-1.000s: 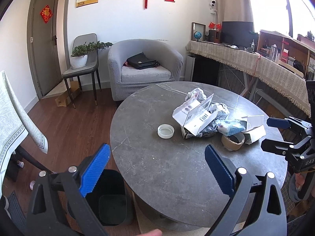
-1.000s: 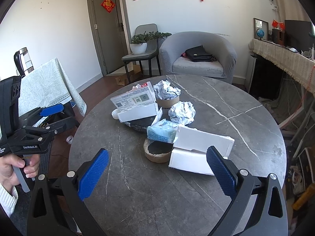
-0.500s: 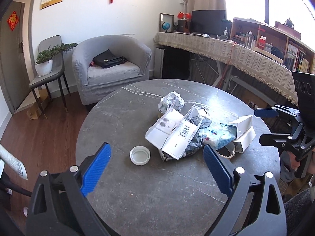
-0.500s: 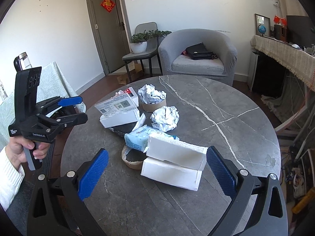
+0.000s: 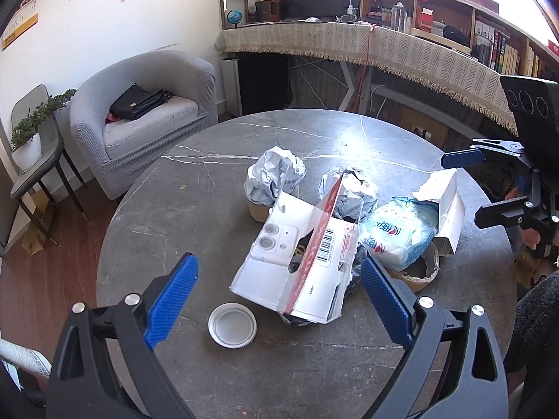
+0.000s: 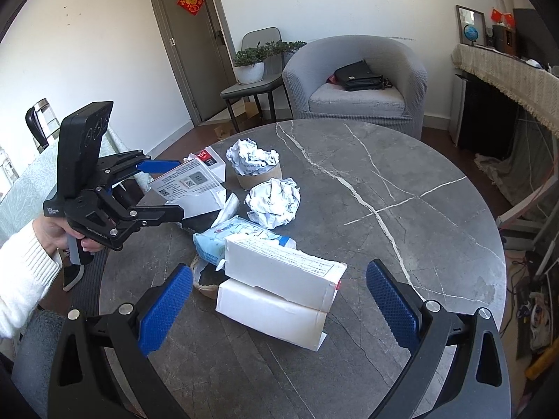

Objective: Collect trash
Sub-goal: 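Reach the left tool to the white red-striped cardboard box and close on it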

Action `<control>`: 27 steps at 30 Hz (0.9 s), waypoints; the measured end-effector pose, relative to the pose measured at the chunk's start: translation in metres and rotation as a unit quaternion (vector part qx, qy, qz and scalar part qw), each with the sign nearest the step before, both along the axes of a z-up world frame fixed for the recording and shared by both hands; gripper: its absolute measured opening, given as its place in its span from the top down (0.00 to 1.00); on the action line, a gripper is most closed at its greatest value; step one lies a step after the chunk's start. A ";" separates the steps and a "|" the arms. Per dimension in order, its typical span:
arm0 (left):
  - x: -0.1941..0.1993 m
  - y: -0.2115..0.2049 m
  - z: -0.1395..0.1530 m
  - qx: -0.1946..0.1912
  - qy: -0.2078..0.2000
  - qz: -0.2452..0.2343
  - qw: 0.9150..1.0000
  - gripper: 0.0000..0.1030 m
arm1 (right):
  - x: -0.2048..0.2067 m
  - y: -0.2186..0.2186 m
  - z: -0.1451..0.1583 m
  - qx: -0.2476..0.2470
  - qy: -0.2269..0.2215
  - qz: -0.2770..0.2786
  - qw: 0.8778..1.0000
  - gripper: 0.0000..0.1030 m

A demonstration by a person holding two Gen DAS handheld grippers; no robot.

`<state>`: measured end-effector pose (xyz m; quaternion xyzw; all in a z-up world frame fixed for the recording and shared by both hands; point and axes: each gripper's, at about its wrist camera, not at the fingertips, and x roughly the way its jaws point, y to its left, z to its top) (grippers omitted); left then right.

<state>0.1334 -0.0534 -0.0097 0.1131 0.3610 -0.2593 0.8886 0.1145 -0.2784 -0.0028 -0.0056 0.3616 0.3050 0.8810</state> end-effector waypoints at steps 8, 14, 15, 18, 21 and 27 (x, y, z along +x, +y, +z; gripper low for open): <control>0.009 -0.007 -0.004 -0.016 0.007 -0.017 1.000 0.09 | -0.003 0.007 -0.003 0.016 0.012 -0.078 0.997 0.03; 0.015 -0.010 -0.010 -0.022 0.023 -0.030 0.999 0.31 | 0.003 0.018 -0.010 0.013 0.028 -0.114 0.993 0.03; 0.015 -0.009 -0.010 -0.025 0.023 -0.029 0.999 0.32 | 0.004 0.020 -0.010 0.013 0.030 -0.118 0.992 0.03; 0.017 -0.002 -0.009 -0.046 0.027 -0.021 0.998 0.36 | 0.008 0.020 -0.012 0.019 0.038 -0.137 0.990 0.03; 0.019 0.002 -0.007 -0.059 0.030 -0.013 0.998 0.37 | 0.010 0.021 -0.012 0.020 0.039 -0.144 0.989 0.03; 0.012 0.000 -0.008 -0.054 0.022 0.005 0.998 0.38 | 0.014 0.032 -0.019 0.003 0.041 -0.161 0.986 0.05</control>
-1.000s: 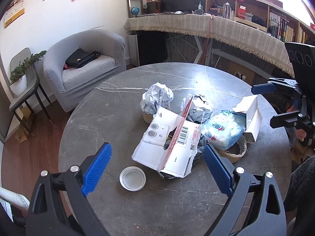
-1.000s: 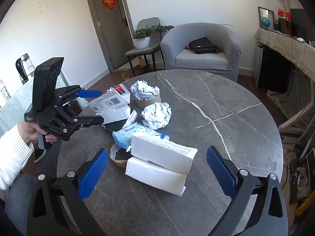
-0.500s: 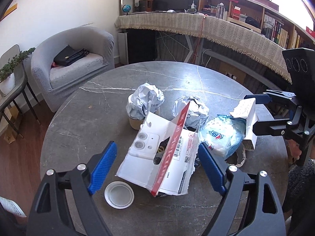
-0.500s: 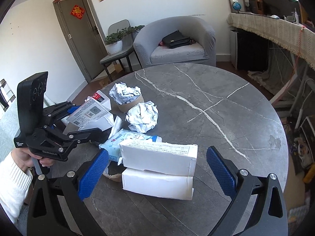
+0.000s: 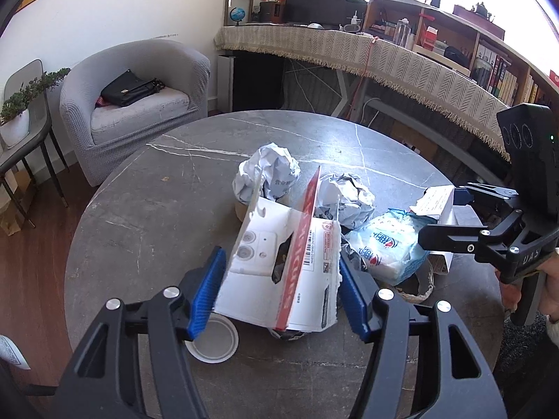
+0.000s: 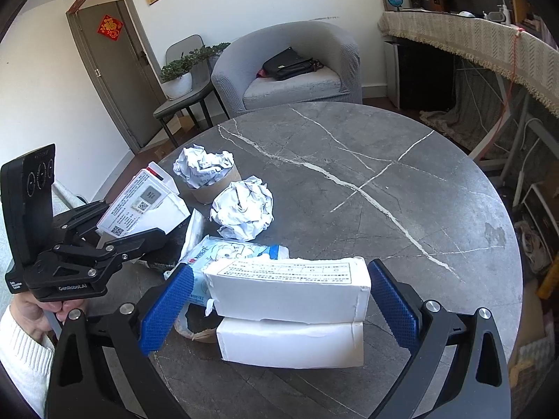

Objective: Collect trash
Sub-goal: 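Reach the left tool to the white red-striped cardboard box and close on it, then lift the cardboard box with the left tool while the right tool grips white paper boxes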

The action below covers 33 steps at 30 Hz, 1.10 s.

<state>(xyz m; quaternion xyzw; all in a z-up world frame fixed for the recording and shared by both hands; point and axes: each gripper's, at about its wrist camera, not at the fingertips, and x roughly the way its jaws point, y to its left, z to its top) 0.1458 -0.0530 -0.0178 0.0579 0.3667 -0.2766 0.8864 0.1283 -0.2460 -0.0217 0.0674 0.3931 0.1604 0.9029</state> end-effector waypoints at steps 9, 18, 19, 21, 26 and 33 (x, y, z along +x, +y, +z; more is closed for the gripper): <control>-0.012 -0.002 0.000 -0.016 0.003 0.016 1.000 0.42 | 0.003 -0.018 -0.001 0.031 0.002 -0.017 0.999 0.27; -0.018 0.007 0.010 -0.047 0.000 0.039 0.998 0.45 | -0.016 -0.024 0.020 0.027 -0.031 -0.023 0.999 0.27; -0.020 0.008 0.011 -0.049 0.000 0.041 0.998 0.46 | -0.017 -0.026 0.022 0.027 -0.034 -0.025 0.999 0.27; -0.023 0.010 0.010 -0.052 0.001 0.046 0.998 0.51 | -0.021 -0.027 0.026 0.031 -0.038 -0.026 0.998 0.27; -0.028 0.017 0.006 -0.074 0.017 0.051 0.996 0.63 | -0.027 -0.027 0.029 0.036 -0.041 -0.021 0.998 0.27; -0.030 0.020 0.011 -0.078 0.011 0.072 0.994 0.73 | -0.030 -0.018 0.039 0.036 -0.055 -0.011 0.998 0.27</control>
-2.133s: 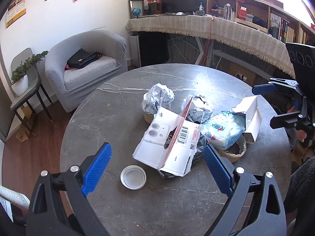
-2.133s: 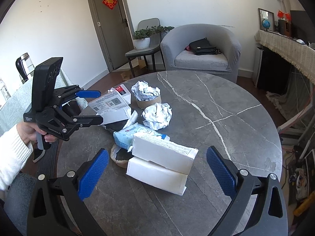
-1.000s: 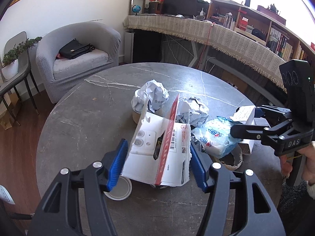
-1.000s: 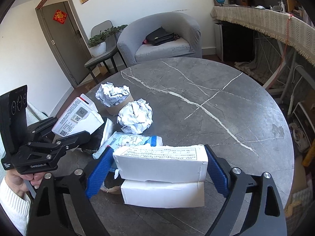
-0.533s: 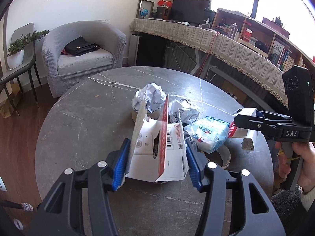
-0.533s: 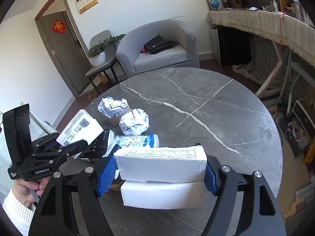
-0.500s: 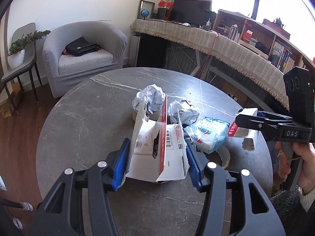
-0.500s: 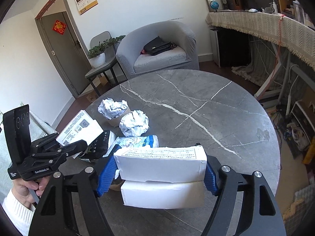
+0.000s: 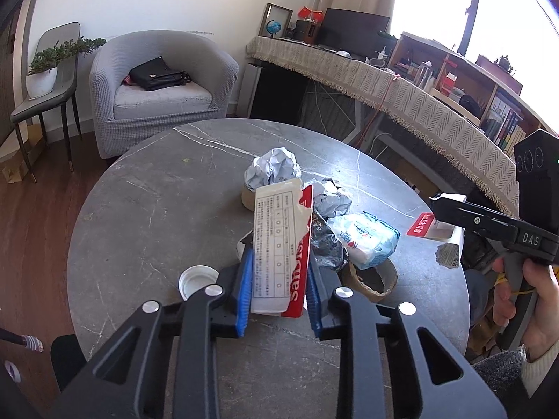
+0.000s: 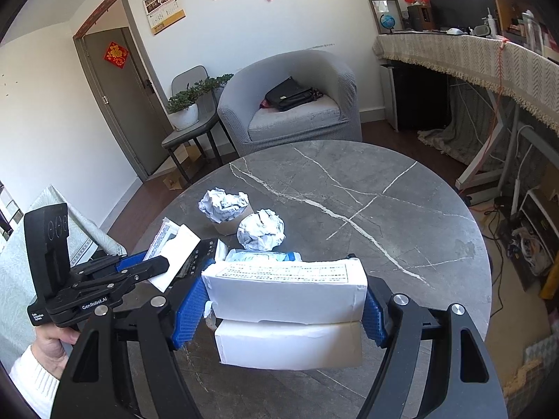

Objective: Collect trash
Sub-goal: 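Lift the cardboard box with the left tool while the right tool grips white paper boxes, then carry both held boxes over the green bin and open both tools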

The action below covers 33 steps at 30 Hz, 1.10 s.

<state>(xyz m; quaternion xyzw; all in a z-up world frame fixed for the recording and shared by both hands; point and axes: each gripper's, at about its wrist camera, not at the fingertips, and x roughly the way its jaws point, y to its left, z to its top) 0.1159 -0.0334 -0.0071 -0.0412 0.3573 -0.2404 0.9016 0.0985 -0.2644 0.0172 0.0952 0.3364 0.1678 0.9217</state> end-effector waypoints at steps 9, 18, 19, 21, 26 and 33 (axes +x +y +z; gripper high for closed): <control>-0.007 0.017 0.014 0.001 -0.011 0.022 1.000 0.75 | 0.000 0.017 0.011 0.008 -0.013 0.016 1.000 0.27; -0.028 0.053 0.034 0.020 -0.025 0.060 0.998 0.76 | 0.002 0.066 0.026 0.032 -0.039 0.063 0.997 0.27; -0.030 0.058 0.036 0.024 -0.025 0.065 0.997 0.76 | 0.003 0.075 0.027 0.030 -0.041 0.068 0.996 0.27; -0.035 0.072 0.037 0.028 -0.024 0.077 0.996 0.76 | 0.007 0.092 0.027 0.044 -0.038 0.085 0.995 0.27; -0.047 0.111 0.036 0.028 -0.016 0.115 0.993 0.76 | 0.005 0.145 0.028 0.044 -0.046 0.130 0.990 0.27; -0.071 0.171 0.017 0.021 0.004 0.171 0.985 0.76 | -0.002 0.222 0.017 0.032 -0.036 0.202 0.978 0.27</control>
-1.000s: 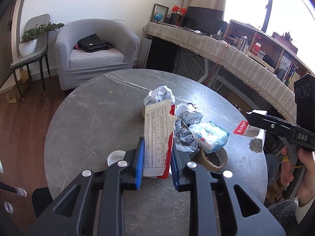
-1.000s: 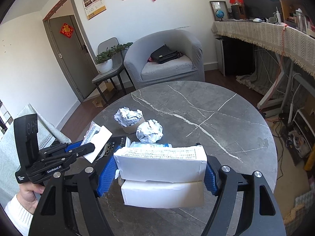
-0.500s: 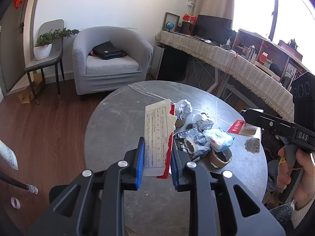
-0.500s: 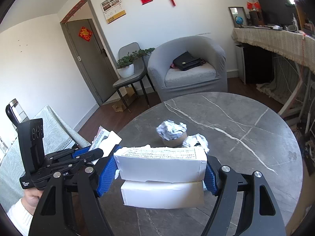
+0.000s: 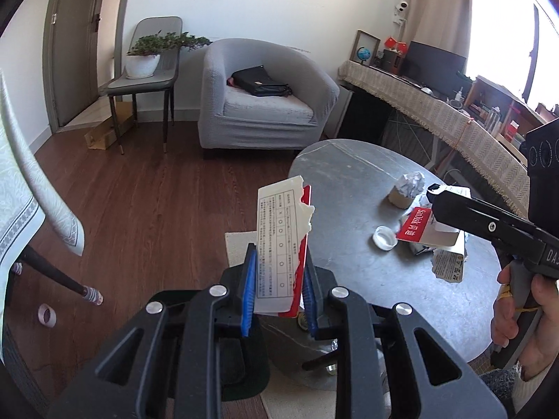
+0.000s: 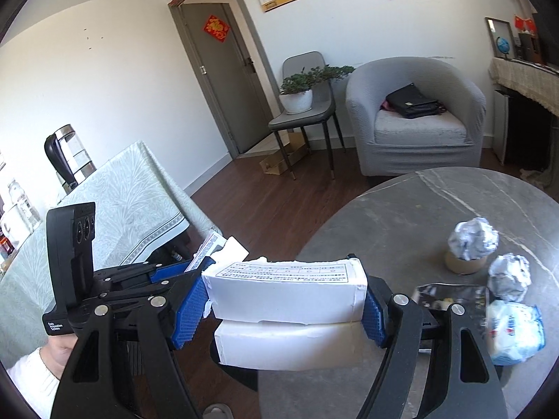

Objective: Collect trash
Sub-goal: 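Carry both held boxes over the green bin and open both tools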

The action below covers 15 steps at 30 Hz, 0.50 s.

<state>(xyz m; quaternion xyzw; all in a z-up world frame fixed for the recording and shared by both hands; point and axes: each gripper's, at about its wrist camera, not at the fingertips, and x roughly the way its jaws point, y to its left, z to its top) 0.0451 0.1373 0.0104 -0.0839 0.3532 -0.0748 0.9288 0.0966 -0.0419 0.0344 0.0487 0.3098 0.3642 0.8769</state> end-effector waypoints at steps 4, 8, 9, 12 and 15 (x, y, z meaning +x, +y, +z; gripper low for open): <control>-0.012 0.028 -0.018 -0.009 0.017 0.030 0.999 0.76 | -0.002 0.035 -0.007 -0.016 0.000 0.028 0.999 0.27; -0.021 0.052 -0.041 -0.016 0.039 0.055 0.998 0.76 | -0.005 0.063 -0.017 -0.031 0.005 0.053 0.998 0.27; -0.022 0.057 -0.048 -0.018 0.046 0.060 0.997 0.76 | -0.005 0.069 -0.019 -0.033 0.007 0.058 0.998 0.27; -0.024 0.073 -0.065 -0.024 0.071 0.073 0.994 0.75 | -0.005 0.084 -0.026 -0.037 0.014 0.072 0.997 0.27; -0.022 0.086 -0.082 -0.030 0.099 0.083 0.991 0.75 | -0.006 0.098 -0.034 -0.041 0.023 0.083 0.995 0.27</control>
